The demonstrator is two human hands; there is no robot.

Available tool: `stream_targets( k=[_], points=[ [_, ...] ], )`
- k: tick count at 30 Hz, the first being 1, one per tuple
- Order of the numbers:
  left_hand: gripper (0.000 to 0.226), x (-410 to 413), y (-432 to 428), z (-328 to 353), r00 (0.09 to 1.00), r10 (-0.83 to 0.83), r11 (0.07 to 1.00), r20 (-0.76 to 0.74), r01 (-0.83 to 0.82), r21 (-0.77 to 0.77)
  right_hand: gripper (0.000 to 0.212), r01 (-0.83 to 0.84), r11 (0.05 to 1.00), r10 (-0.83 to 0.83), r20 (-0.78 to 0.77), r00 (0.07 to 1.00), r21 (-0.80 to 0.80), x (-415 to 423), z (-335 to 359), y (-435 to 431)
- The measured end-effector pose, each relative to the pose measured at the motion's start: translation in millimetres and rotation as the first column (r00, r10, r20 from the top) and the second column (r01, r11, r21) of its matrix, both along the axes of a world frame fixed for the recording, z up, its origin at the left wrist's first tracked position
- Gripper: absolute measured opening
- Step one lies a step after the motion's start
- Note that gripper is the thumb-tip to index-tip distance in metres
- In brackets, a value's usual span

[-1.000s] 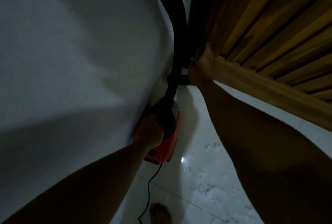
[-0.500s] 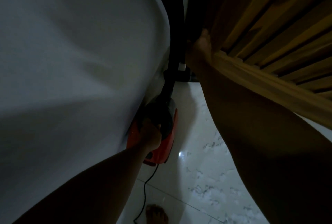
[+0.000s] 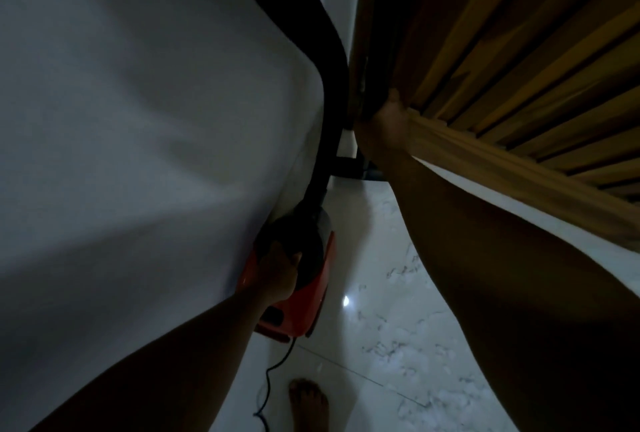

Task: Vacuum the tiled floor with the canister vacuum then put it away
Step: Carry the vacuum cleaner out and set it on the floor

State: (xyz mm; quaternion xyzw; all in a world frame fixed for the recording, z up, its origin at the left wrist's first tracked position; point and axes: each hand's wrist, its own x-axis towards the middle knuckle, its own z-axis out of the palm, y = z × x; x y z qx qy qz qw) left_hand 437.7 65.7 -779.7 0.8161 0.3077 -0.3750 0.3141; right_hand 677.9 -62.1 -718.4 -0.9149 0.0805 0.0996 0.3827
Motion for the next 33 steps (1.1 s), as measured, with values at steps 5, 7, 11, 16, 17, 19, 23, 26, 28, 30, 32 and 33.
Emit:
stream_targets(
  k=[5, 7, 11, 16, 17, 19, 23, 26, 28, 30, 32, 33],
  points=[
    [0.067, -52, 10, 40, 0.999, 0.048, 0.999, 0.021, -0.047, -0.012, 0.051, -0.028, 0.995, 0.032, -0.038, 0.999, 0.099, -38, 41, -9],
    [0.065, -70, 13, 64, 0.999, 0.033, 0.999, 0.027, -0.033, 0.018, 0.028, -0.006, 0.993, 0.019, -0.112, 0.994, 0.117, -54, 59, -10],
    [0.064, -106, 8, 118, 0.998, 0.066, 0.997, 0.018, -0.066, 0.04, 0.01, 0.052, 0.989, -0.029, -0.155, 0.987, 0.142, -99, 106, -12],
    [0.056, -160, 2, 203, 0.996, 0.053, 0.998, 0.066, -0.055, 0.036, 0.044, 0.073, 0.98, -0.041, -0.172, 0.984, 0.185, -179, 182, -18],
    [0.055, -172, 1, 219, 0.996, 0.046, 0.998, 0.079, -0.05, 0.05, 0.047, 0.073, 0.979, -0.041, -0.169, 0.985, 0.191, -198, 199, -20],
    [0.051, -204, -2, 257, 0.995, 0.041, 0.998, 0.095, -0.046, 0.05, 0.052, 0.074, 0.975, -0.043, -0.149, 0.988, 0.211, -241, 233, -23],
    [0.053, -277, -8, 317, 0.994, 0.03, 0.998, 0.103, -0.035, 0.047, 0.056, 0.098, 0.966, -0.072, -0.113, 0.991, 0.238, -326, 300, -31],
    [0.059, -338, -8, 357, 0.989, 0.034, 0.998, 0.14, -0.04, 0.041, 0.059, 0.109, 0.956, -0.089, -0.084, 0.992, 0.273, -399, 346, -40],
    [0.051, -374, -7, 378, 0.982, 0.033, 0.999, 0.187, -0.038, 0.025, 0.06, 0.131, 0.95, -0.119, -0.061, 0.991, 0.285, -443, 372, -45],
    [0.04, -425, -7, 402, 0.977, 0.031, 0.999, 0.213, -0.034, 0.013, 0.06, 0.125, 0.947, -0.122, -0.03, 0.992, 0.296, -502, 398, -50],
    [0.04, -469, -9, 419, 0.973, 0.017, 0.998, 0.228, -0.031, 0.058, 0.061, 0.119, 0.942, -0.121, -0.012, 0.993, 0.315, -550, 416, -54],
    [0.041, -486, -10, 427, 0.975, 0.013, 0.996, 0.221, -0.033, 0.087, 0.061, 0.118, 0.939, -0.121, -0.01, 0.993, 0.324, -570, 422, -55]
  ],
)
